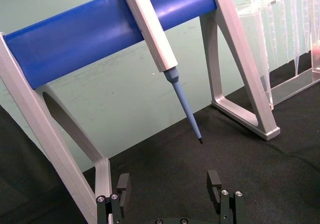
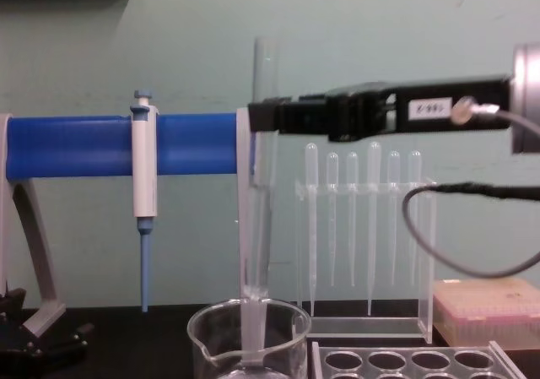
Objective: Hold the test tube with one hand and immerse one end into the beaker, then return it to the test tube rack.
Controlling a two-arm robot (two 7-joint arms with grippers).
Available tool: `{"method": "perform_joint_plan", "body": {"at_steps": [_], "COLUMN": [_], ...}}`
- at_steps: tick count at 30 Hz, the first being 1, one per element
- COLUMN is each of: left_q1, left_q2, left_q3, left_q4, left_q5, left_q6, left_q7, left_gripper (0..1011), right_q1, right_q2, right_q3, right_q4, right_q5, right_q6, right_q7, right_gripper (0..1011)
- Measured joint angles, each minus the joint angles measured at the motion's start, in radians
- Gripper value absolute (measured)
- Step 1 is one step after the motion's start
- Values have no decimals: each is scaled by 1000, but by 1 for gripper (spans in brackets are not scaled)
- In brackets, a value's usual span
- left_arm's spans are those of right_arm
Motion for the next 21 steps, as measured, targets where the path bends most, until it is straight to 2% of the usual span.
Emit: {"method": "perform_joint_plan", "body": {"at_steps": [9, 21], "left_q1": [0, 0], "left_q2": [0, 0], "left_q3": [0, 0], "left_q4": [0, 0], "left_q5": [0, 0], "left_q6": [0, 0], "left_q7": [0, 0], "left_gripper": [1000, 1000], "right_q1": [4, -20], "right_q2": [-59, -116], "right_q3": [-43, -70], "right_q4": [122, 243], "right_q5": [-58, -128], "right_q6": [-63, -139], "right_q7": [-4, 10], "right_gripper": [238, 238]}}
